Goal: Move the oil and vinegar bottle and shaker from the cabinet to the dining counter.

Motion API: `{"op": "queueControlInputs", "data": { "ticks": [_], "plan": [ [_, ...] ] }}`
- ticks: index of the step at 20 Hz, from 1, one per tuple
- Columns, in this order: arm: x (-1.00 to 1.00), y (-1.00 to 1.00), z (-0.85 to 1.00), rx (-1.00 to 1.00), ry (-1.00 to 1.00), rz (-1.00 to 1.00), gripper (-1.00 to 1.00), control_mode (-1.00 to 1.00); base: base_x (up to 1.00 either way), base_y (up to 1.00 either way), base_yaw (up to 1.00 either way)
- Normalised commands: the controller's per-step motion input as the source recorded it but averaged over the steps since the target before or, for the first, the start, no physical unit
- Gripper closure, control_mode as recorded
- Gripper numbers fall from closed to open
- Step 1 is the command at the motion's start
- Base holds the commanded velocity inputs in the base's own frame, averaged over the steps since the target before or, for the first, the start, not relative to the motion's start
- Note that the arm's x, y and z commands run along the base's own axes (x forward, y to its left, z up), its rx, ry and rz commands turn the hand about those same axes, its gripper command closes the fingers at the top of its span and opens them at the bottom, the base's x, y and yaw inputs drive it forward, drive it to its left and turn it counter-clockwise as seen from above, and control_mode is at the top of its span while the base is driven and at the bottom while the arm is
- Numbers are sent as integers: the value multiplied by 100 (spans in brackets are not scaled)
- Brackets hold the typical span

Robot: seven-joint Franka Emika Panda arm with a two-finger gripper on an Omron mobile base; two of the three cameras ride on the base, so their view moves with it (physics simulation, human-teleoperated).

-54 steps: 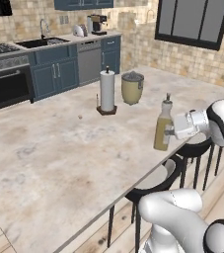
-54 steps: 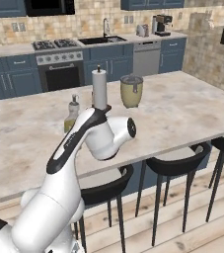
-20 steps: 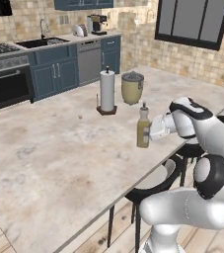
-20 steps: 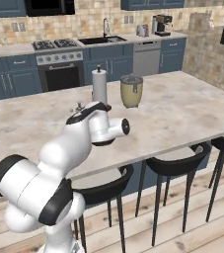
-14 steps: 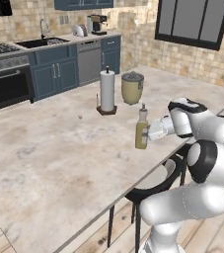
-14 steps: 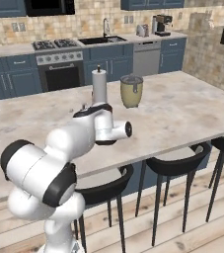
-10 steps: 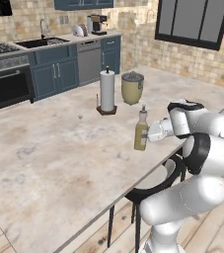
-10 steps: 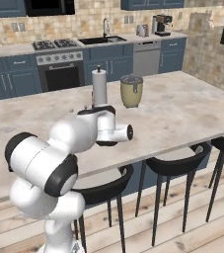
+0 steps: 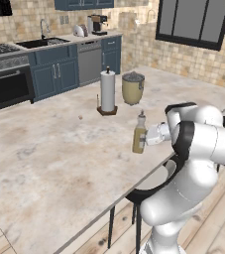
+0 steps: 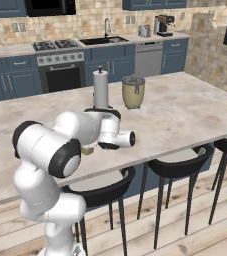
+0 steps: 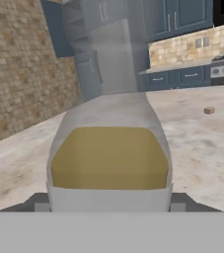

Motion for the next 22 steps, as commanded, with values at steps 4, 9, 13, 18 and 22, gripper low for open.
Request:
{"op": "queueControlInputs", "data": {
  "ticks": [4, 9, 13, 18, 22],
  "plan": [
    [24, 4, -14, 0, 0, 0, 100, -100, 0, 0, 0],
    [22, 4, -12, 0, -5, 0, 100, -100, 0, 0, 0],
    [20, 3, -13, 0, -3, 0, 100, -100, 0, 0, 0],
    [18, 5, -13, 0, -5, 0, 100, -100, 0, 0, 0],
    [18, 7, -17, 0, -3, 0, 100, -100, 0, 0, 0]
  ]
}}
